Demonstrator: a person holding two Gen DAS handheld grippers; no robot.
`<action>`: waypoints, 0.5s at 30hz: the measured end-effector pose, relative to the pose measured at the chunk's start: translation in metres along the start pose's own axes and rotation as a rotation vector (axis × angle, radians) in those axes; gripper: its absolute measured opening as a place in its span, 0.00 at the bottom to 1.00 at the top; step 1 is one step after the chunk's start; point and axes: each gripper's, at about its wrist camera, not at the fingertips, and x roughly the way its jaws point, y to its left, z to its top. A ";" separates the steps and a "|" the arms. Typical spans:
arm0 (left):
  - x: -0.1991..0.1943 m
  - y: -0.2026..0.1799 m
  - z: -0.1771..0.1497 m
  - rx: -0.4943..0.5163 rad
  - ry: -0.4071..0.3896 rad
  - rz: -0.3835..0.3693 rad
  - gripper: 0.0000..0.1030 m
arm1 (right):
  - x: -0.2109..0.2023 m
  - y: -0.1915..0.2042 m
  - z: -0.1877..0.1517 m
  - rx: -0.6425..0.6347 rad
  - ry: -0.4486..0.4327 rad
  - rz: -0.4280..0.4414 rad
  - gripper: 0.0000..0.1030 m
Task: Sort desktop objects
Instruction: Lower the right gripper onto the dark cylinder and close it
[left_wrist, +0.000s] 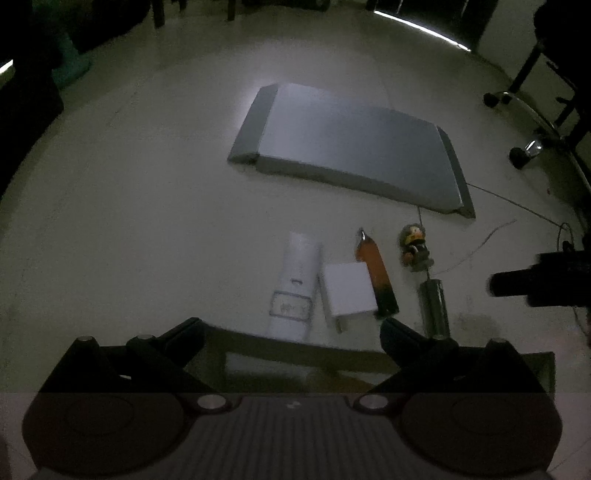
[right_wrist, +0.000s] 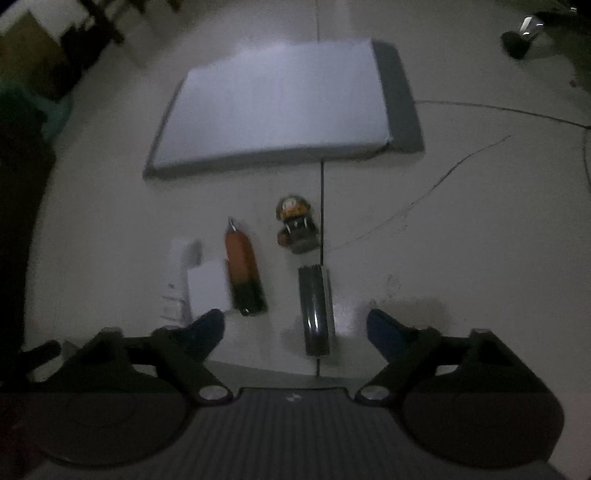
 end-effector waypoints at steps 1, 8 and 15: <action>0.002 -0.001 -0.001 0.002 0.008 -0.004 1.00 | 0.007 0.002 0.003 -0.028 0.018 -0.009 0.77; 0.007 -0.008 0.017 0.086 0.007 0.038 1.00 | 0.054 0.023 0.013 -0.213 0.125 -0.077 0.64; 0.018 -0.017 0.052 0.122 0.042 0.049 1.00 | 0.079 0.022 0.005 -0.222 0.150 -0.053 0.49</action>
